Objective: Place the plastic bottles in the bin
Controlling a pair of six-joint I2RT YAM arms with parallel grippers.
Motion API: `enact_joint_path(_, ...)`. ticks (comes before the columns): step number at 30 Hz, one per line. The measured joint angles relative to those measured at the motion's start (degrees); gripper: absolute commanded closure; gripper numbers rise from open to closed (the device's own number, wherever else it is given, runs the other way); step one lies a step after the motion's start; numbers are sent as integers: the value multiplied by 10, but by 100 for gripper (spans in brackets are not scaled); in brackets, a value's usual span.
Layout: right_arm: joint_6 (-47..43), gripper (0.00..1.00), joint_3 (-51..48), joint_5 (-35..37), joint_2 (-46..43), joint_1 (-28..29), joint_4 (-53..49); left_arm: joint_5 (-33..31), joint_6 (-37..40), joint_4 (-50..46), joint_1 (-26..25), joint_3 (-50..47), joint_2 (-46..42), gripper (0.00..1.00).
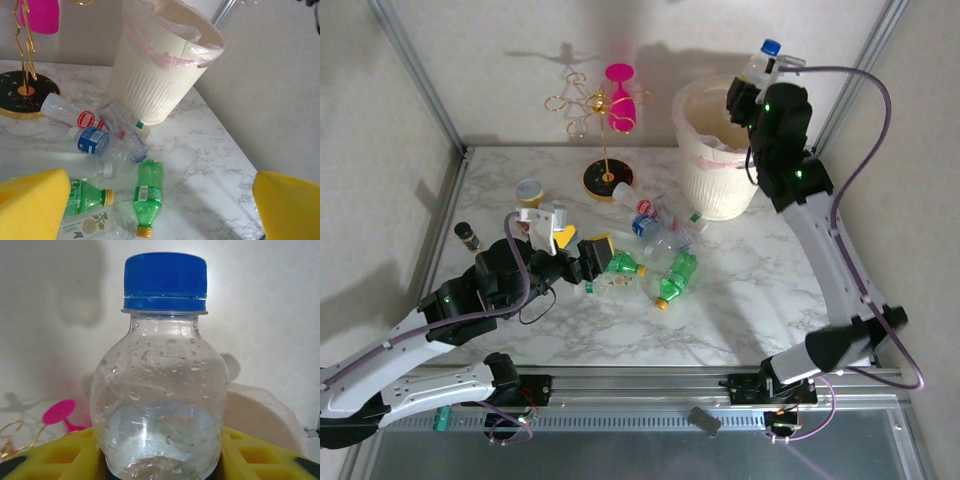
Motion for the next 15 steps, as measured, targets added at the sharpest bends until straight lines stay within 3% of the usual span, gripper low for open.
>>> enact_joint_path(7,10,50,102,-56,133,-45,-35,-2,3,-4,0,0,2,6)
enact_joint_path(15,12,48,125,-99,235,-57,-81,-4,5,-4,0,0,3,6)
